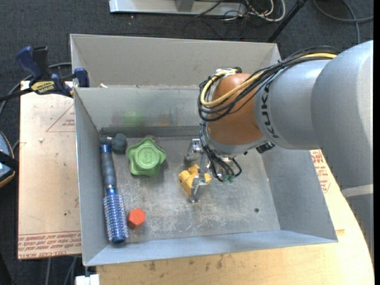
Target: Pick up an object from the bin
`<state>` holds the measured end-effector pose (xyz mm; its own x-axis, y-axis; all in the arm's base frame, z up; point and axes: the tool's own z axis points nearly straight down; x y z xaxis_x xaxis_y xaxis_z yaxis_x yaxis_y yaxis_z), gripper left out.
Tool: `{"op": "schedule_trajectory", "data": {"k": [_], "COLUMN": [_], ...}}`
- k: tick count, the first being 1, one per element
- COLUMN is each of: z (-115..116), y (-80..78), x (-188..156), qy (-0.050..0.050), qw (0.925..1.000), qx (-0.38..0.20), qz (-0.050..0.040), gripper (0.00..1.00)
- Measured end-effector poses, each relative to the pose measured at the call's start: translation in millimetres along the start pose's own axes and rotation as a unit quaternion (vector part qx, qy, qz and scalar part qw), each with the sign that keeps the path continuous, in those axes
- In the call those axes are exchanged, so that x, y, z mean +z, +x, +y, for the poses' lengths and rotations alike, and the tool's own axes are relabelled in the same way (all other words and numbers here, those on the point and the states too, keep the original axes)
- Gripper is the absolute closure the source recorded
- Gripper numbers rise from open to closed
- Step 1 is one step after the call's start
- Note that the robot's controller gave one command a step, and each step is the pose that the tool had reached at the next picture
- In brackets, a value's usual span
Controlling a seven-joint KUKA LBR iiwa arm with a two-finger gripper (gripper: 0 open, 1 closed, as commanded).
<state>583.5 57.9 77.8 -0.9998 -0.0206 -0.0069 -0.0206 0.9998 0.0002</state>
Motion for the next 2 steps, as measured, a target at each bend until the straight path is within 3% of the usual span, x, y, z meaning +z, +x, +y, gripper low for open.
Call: {"op": "schedule_trajectory", "data": {"k": [1, 2], "z": [0, -16], "y": [-1.6, -18.4], "x": [-2, -156], "qy": [-0.001, 0.000], "qw": [1.0000, 0.9984], "qx": [0.001, -0.056], "qz": [-0.0023, -0.0030], "gripper": [1.00, 1.00]}}
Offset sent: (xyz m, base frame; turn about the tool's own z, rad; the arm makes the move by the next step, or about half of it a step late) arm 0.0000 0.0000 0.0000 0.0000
